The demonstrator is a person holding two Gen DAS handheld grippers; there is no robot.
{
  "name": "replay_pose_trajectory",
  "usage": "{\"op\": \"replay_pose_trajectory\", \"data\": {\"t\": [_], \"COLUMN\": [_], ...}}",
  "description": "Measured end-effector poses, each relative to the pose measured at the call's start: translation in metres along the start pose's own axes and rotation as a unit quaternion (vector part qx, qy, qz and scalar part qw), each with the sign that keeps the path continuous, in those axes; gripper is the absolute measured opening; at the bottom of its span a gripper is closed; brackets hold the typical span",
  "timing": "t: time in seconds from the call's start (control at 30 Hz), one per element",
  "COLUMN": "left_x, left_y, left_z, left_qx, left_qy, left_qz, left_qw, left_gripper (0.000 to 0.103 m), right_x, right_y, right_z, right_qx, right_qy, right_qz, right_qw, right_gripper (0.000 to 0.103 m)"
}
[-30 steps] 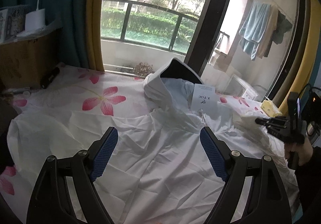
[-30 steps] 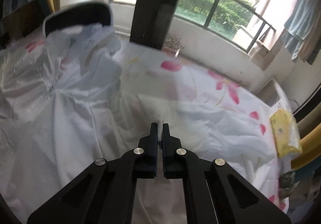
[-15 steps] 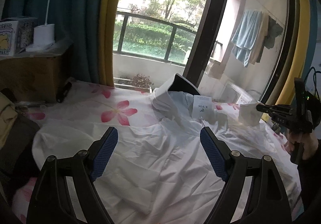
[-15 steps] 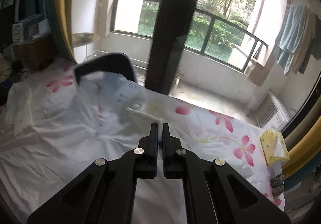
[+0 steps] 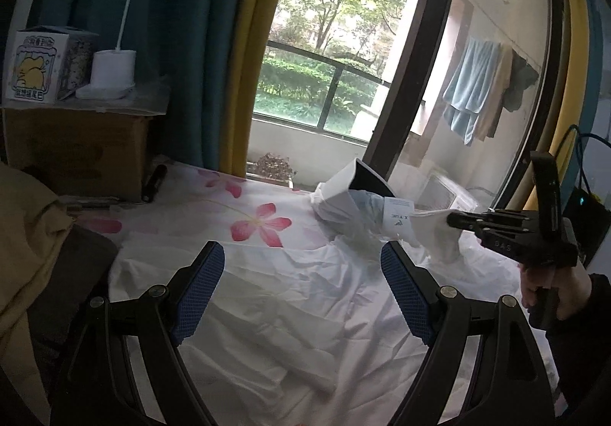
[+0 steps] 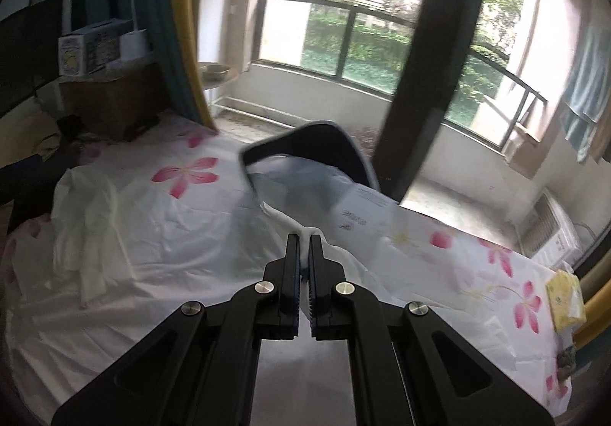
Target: Fold large clothes
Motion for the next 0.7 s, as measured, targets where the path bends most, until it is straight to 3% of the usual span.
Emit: {"op": "replay_pose_trajectory", "data": {"t": [0.13,0.37,0.7], "left_x": [-0.003,-0.02,-0.042], "left_y": [0.01,0.029,0.038], "left_z": [0.0,-0.009,-0.021], "left_qx": [0.006,0.013,-0.001], "left_qy": [0.003,0.041,0.079], "left_qz": [-0.002,0.006,0.021], "left_qw": [1.0,0.999,0.9967], "left_gripper": [0.086,0.086,0.086], "right_x": [0.002,-0.008,-0.019], "right_y": [0.019,0.052,0.1], "right_z": [-0.013,-0.039,-0.07], "right_qx": [0.012,0.044,0.093], "right_qy": [0.008,0.03,0.054], "right_qz": [-0.001,-0.016,-0.036], "right_qw": [1.0,0.998,0.994], "right_gripper": [0.002,0.002,0.003]}}
Point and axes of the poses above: each gripper's, at about its wrist camera, not at the fingertips, and z roughly against the way its jaws point, y to its left, x to its top, the point moved 9 cm from there along -z, roughly the way its jaws point, and after that the axes turned 13 degrees about -y, right-handed, at the moved point
